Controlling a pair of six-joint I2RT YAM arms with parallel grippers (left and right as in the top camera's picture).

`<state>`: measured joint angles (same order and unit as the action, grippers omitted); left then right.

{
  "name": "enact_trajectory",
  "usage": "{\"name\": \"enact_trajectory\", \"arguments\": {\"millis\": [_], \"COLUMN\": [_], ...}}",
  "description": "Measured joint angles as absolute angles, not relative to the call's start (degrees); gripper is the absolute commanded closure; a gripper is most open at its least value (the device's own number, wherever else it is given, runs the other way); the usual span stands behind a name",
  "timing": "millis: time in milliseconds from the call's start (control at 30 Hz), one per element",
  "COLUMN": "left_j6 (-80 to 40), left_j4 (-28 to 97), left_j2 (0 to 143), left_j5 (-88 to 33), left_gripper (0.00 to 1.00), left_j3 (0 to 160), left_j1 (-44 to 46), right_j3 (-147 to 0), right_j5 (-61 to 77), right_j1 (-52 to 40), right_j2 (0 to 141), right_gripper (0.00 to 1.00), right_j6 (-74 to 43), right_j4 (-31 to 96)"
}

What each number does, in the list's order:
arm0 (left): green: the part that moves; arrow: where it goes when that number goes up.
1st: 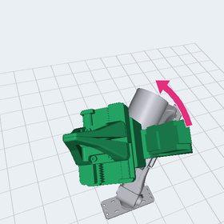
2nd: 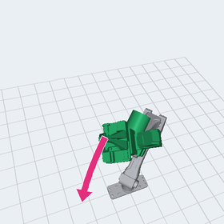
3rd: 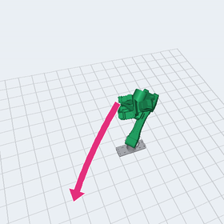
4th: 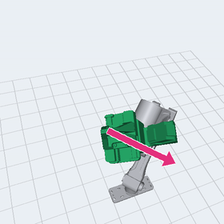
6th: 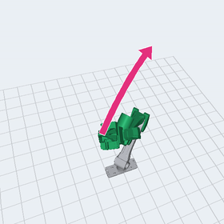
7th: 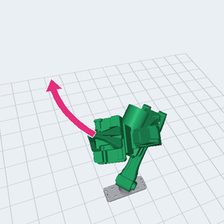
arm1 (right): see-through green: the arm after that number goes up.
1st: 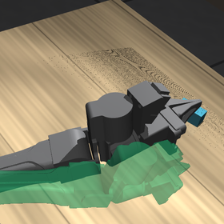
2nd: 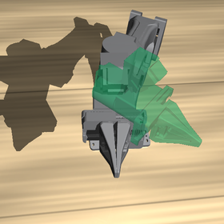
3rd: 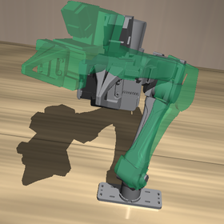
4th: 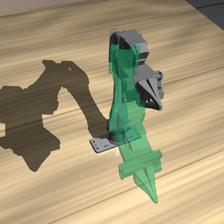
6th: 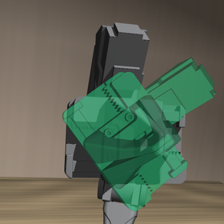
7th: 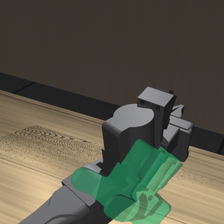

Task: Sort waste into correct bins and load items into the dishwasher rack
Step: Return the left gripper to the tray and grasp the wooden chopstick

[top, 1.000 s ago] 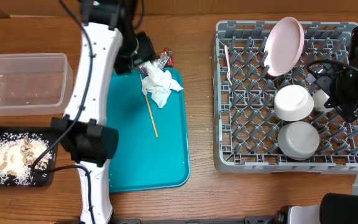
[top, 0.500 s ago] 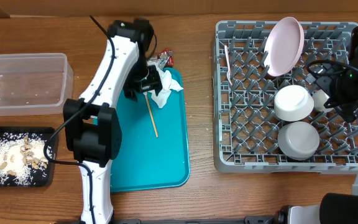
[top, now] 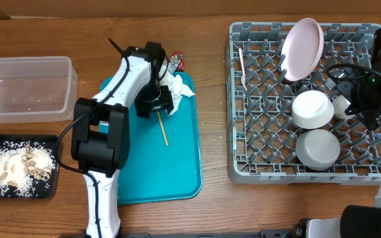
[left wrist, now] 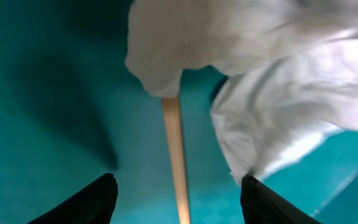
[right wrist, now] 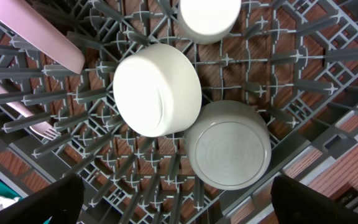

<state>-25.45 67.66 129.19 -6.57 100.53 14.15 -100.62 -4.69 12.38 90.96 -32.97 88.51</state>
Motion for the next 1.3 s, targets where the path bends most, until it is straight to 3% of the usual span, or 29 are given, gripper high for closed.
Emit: {"name": "enact_trajectory", "arguments": {"millis": [233,500,600,667,933,1300], "left_j6": [-25.45,-25.12,-24.91,-25.06,-25.50,-31.94], "left_j4": [64.34,62.26,61.87,61.80,64.14,85.65], "left_j2": [127.92,127.17,127.17,127.17,127.20,129.12], "left_j5": [-6.17,-5.30,-5.26,-5.26,-5.32,-1.04], "left_gripper": [0.42,0.73,0.78,0.95,0.96,0.96], "left_j3": [96.97,95.53,95.53,95.53,96.36,110.85], "left_j1": [13.89,13.37,13.37,13.37,13.37,13.37], "right_j3": [-100.62,-100.62,-100.62,-100.62,-100.62,-100.62], "right_j5": [-4.67,-4.67,-4.67,-4.69,-4.64,-4.69], "right_j1": [12.38,12.38,12.38,12.38,12.38,12.38], "right_j2": [90.96,90.96,90.96,90.96,90.96,90.96], "right_gripper": [0.00,0.00,0.00,0.00,0.00,0.00], "right_j6": [-32.97,-32.95,-32.97,-32.97,-32.99,-32.97], "right_j4": [88.53,88.51,88.51,88.51,88.51,88.55]}}
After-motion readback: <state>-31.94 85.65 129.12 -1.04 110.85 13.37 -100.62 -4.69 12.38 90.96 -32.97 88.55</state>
